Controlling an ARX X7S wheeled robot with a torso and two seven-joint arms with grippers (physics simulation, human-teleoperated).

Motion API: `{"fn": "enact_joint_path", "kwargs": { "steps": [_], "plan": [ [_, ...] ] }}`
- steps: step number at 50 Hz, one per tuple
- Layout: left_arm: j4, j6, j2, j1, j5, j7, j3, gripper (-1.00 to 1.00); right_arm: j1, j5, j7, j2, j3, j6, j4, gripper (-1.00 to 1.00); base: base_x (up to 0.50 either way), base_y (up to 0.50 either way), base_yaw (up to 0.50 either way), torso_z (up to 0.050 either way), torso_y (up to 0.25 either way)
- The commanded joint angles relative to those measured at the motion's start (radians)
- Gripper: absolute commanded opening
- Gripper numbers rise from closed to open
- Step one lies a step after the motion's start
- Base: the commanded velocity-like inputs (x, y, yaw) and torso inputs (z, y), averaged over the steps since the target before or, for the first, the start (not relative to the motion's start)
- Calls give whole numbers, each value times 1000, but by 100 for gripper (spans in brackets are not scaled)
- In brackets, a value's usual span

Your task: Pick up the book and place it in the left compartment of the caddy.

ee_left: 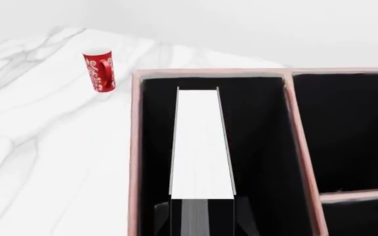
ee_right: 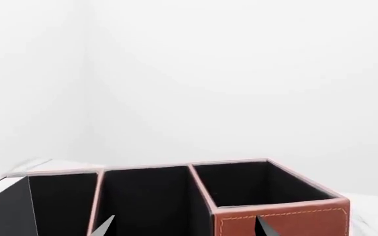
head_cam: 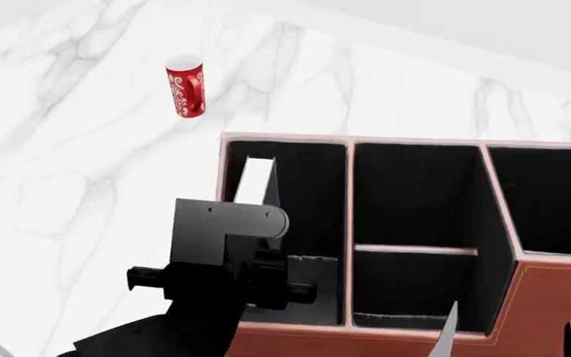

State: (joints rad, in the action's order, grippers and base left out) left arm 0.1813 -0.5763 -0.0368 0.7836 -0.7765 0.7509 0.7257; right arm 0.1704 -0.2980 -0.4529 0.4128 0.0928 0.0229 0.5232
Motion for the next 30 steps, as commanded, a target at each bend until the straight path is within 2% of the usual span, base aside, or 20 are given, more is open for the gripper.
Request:
{"fn": "enact_joint_path", "kwargs": {
  "steps": [1,9,10,30],
  "plan": [
    [142,148,29,72,-14,13,36,-100,3,-6,34,-16,-28,-1,7,100,0,0,0,0,0],
    [252,234,32,113,-68,2,108,-100,3,-7,32,-13,-26,1,12,100,0,0,0,0,3],
    [259,268,32,112,-85,-29,111,-100,4,-7,31,-13,-26,0,12,100,0,0,0,0,0],
    [447,416,34,198,-231,-31,294,-100,3,-10,29,-9,-23,-4,7,100,0,0,0,1,2]
  ]
}}
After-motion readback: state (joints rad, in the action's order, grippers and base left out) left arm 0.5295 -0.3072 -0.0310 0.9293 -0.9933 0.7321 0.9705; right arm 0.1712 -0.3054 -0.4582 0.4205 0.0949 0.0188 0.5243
